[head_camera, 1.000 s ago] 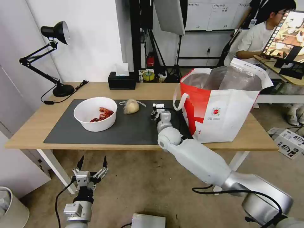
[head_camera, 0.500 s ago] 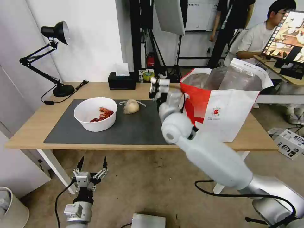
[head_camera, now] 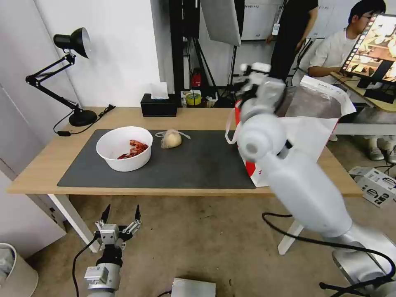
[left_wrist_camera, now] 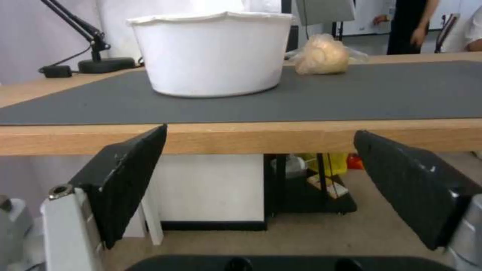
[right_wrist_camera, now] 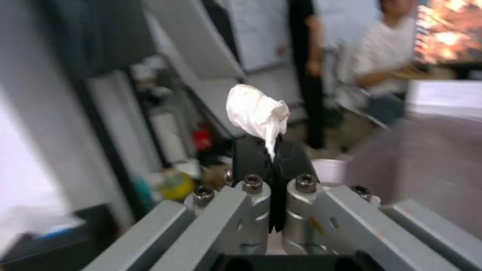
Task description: Pick up the trash from the table and place it into the takeout bag.
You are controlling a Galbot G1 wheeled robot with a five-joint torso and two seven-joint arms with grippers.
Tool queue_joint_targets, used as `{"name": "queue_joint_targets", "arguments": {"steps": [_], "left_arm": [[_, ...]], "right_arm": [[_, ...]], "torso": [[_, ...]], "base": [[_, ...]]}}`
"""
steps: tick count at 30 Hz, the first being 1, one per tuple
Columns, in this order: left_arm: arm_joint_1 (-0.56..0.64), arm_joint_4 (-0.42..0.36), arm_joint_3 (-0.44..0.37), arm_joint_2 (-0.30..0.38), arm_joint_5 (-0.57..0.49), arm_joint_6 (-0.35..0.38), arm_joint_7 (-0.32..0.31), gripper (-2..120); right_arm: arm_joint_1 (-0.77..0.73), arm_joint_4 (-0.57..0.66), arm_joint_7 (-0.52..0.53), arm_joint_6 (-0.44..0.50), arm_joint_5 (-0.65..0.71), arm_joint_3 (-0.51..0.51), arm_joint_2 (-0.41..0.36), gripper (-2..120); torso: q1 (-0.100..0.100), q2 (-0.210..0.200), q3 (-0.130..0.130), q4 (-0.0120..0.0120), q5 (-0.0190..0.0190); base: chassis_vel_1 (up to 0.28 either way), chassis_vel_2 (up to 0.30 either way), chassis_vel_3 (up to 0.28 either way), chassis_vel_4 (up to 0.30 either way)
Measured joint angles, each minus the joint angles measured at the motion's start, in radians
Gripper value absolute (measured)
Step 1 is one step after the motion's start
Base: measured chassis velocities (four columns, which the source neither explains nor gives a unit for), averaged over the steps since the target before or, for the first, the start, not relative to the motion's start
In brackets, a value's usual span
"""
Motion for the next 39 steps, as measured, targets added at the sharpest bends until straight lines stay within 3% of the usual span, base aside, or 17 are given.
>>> {"name": "queue_joint_targets", "arguments": {"steps": [7,15,20,27,29,30,39], "left_arm": [[-0.007,0.003,0.017,0.004,0.001,-0.006,0.000,100],[-0.013,0.006,0.035,0.000,0.010,-0.009,0.000,100],[-0.013,0.006,0.037,-0.001,0.013,-0.011,0.000,100],[-0.009,0.010,0.044,-0.008,0.023,-0.021,0.001,100],[-0.009,0.010,0.044,-0.008,0.023,-0.021,0.001,100],[-0.009,0.011,0.046,-0.012,0.030,-0.023,0.001,100],[-0.009,0.017,0.044,-0.017,0.034,-0.032,0.001,100]], "right_arm": [[0.040,-0.032,0.060,-0.137,0.185,0.040,-0.105,0],[0.053,-0.021,0.172,-0.202,0.405,0.042,-0.165,0],[0.044,-0.010,0.188,-0.219,0.456,0.042,-0.202,0],[0.037,-0.003,0.187,-0.223,0.477,0.041,-0.233,24],[0.037,-0.003,0.187,-0.223,0.477,0.041,-0.233,24],[0.031,-0.001,0.187,-0.222,0.480,0.043,-0.236,35],[0.020,0.004,0.176,-0.221,0.484,0.030,-0.261,64]], "torso": [[0.000,0.000,0.000,0.0000,-0.0001],[0.000,0.000,0.000,0.0003,-0.0003],[0.000,0.000,0.000,0.0002,-0.0002],[0.000,0.000,0.000,0.0002,-0.0002],[0.000,0.000,0.000,0.0002,-0.0002],[0.000,0.000,0.000,0.0002,-0.0003],[0.000,0.000,0.000,0.0002,-0.0003]], "base": [[0.000,0.000,0.000,0.000],[0.000,0.000,0.000,0.000],[0.000,0.000,0.000,0.000],[0.000,0.000,0.000,0.000],[0.000,0.000,0.000,0.000],[0.000,0.000,0.000,0.000],[0.000,0.000,0.000,0.000]]}}
